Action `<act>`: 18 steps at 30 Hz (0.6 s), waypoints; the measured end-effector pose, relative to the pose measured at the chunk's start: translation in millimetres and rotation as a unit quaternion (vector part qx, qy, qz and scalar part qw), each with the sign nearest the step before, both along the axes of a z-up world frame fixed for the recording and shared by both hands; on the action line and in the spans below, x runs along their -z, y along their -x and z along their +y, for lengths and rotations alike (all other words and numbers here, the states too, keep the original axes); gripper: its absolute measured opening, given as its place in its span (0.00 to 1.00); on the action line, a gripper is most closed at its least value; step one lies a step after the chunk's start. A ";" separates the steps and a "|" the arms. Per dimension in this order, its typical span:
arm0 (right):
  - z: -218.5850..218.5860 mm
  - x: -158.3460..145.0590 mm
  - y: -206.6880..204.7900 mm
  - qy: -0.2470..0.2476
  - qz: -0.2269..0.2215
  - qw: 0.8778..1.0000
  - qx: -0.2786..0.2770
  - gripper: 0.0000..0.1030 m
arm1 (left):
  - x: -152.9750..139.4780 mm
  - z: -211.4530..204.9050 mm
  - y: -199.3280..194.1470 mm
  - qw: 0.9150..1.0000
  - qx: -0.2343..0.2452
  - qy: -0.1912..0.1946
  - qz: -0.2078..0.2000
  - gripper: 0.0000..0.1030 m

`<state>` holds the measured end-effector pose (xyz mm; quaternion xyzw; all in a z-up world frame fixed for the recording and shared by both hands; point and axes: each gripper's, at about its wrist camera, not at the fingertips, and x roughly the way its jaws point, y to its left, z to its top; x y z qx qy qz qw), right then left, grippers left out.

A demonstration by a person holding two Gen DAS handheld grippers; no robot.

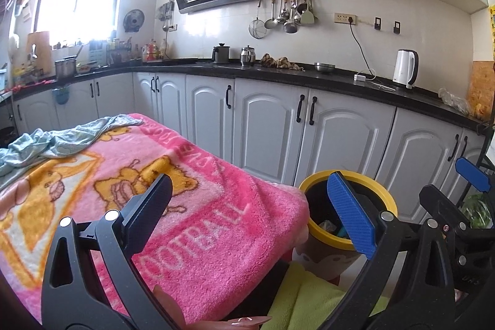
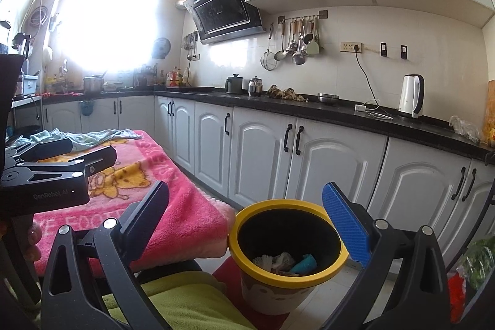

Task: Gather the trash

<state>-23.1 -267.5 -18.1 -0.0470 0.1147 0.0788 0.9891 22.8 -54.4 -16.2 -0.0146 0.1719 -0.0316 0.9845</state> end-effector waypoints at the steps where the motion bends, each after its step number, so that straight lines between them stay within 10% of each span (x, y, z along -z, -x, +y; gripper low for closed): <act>1: 0.5 0.2 0.1 0.000 0.000 1.000 0.001 0.94 | 0.0 0.1 0.0 1.000 0.000 0.000 0.000 0.89; 18: 0.8 -0.1 0.2 0.000 0.000 1.000 0.000 0.94 | -1.0 0.5 1.1 1.000 -0.001 0.000 -0.003 0.89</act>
